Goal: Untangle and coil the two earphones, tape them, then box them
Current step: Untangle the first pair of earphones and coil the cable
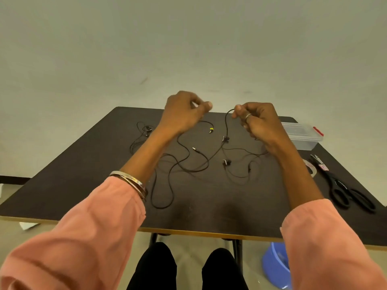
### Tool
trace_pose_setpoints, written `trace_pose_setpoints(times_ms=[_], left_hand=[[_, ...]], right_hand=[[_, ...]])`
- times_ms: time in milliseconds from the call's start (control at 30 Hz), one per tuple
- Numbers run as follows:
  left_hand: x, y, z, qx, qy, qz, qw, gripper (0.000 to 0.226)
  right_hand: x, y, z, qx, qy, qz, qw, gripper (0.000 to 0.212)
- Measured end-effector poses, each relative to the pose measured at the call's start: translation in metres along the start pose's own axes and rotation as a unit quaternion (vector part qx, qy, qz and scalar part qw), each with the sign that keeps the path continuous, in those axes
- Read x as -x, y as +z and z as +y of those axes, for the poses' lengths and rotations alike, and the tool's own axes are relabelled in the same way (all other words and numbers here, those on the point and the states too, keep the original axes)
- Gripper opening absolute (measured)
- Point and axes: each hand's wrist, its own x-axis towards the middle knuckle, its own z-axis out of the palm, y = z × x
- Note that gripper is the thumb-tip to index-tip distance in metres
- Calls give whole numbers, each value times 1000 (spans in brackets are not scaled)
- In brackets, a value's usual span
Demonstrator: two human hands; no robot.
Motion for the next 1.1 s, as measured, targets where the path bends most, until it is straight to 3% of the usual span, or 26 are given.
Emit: trace_pose_setpoints(times_ms=[67, 100, 167, 233, 333, 467, 667, 867, 933, 967, 1033, 1100], left_hand=[[-4, 3, 7, -81, 123, -37, 988, 36], [-6, 4, 9, -88, 145, -77, 982, 35], [-6, 7, 11, -26, 120, -146, 982, 24], [-5, 8, 10, 85, 63, -167, 980, 26], [-5, 1, 0, 262, -35, -125, 956, 29], [-12, -22, -17, 473, -132, -53, 869, 32], [-16, -24, -25, 523, -162, 27, 836, 36], [-26, -52, -43, 643, -190, 168, 723, 36], [-26, -53, -50, 604, -211, 215, 738, 34], [-25, -51, -51, 555, -221, 229, 768, 32], [-20, -43, -51, 365, -232, 207, 878, 28], [-15, -31, -48, 104, -221, 96, 965, 31]], right_hand=[[-2, 2, -11, -14, -21, -20, 999, 32], [-3, 4, -16, -25, -30, -25, 999, 32], [-5, 6, -23, -41, -43, -25, 998, 32], [-6, 6, -23, -47, -42, -24, 998, 33], [-3, 3, -5, -64, -6, -50, 997, 32], [6, -1, 34, -107, 73, -80, 988, 26], [10, 7, 45, -141, 85, -102, 981, 18], [18, -9, 68, -117, 131, -130, 976, 8], [19, -14, 72, -77, 129, -132, 980, 9], [18, -15, 70, -36, 120, -130, 984, 11], [14, -11, 64, 26, 88, -106, 990, 15], [9, -6, 54, 5, 68, -46, 997, 16]])
